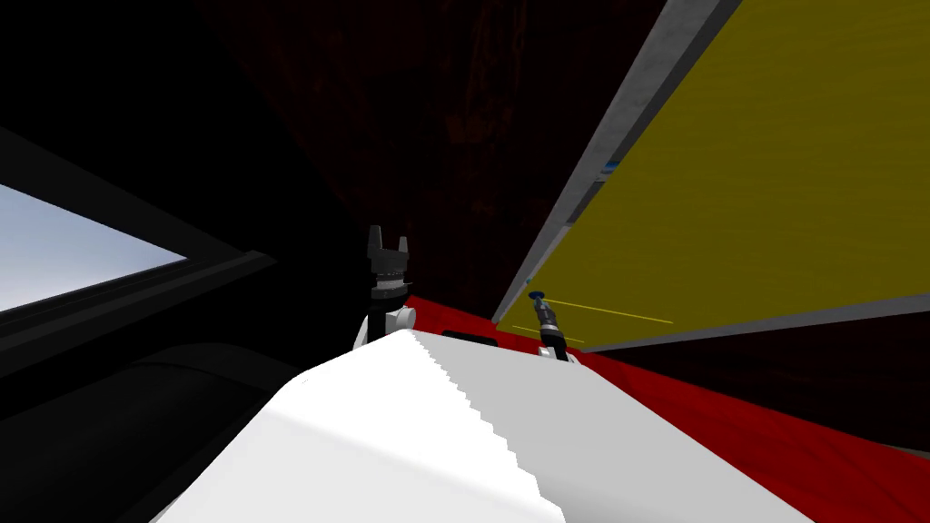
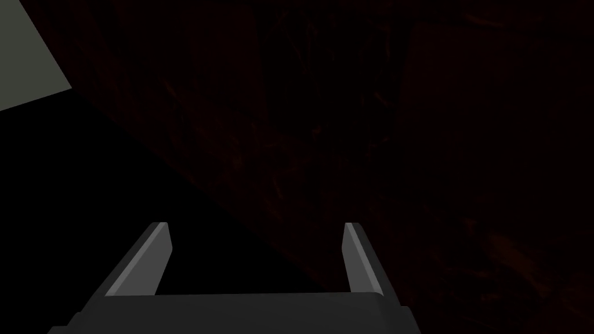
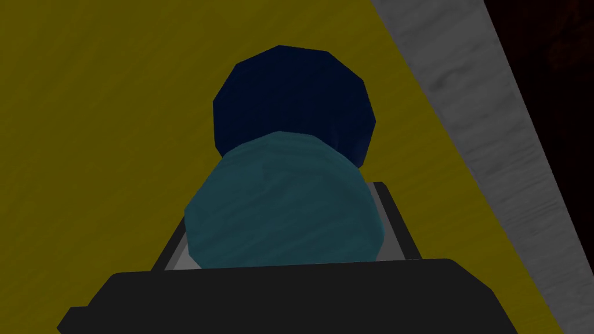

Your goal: Pull the door open

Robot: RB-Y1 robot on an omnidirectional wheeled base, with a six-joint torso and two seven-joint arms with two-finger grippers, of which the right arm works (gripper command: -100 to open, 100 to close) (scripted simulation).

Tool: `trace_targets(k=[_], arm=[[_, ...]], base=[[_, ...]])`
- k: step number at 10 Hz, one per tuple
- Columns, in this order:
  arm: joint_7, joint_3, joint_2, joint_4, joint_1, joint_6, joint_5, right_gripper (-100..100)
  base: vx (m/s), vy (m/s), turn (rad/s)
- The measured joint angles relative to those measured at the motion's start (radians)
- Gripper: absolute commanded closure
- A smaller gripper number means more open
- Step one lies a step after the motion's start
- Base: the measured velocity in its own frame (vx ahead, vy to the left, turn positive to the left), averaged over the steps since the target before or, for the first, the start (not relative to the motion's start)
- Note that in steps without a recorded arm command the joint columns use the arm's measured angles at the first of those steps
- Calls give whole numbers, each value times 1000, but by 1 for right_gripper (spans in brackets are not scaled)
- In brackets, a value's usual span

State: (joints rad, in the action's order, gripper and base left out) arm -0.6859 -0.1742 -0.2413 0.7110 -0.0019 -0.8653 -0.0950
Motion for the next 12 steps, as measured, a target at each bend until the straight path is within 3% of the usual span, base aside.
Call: trace_targets(k=[3,4,6,7,8,10,12], arm=[[64,3,1,-5,-2,-2,19,100],[91,6,0,31,16,17,28,100],[137,8,-2,6,3,8,43,100],[165,12,0,25,15,18,55,100],[190,14,-2,-6,0,5,61,100],[233,16,-1,-20,-5,-2,76,100],[276,20,0,13,11,17,91,100]], base=[[-40,-20,67],[-30,-14,43],[-58,-23,87],[-46,-18,78],[-47,-16,89],[-44,-13,62],[-40,-17,66]])
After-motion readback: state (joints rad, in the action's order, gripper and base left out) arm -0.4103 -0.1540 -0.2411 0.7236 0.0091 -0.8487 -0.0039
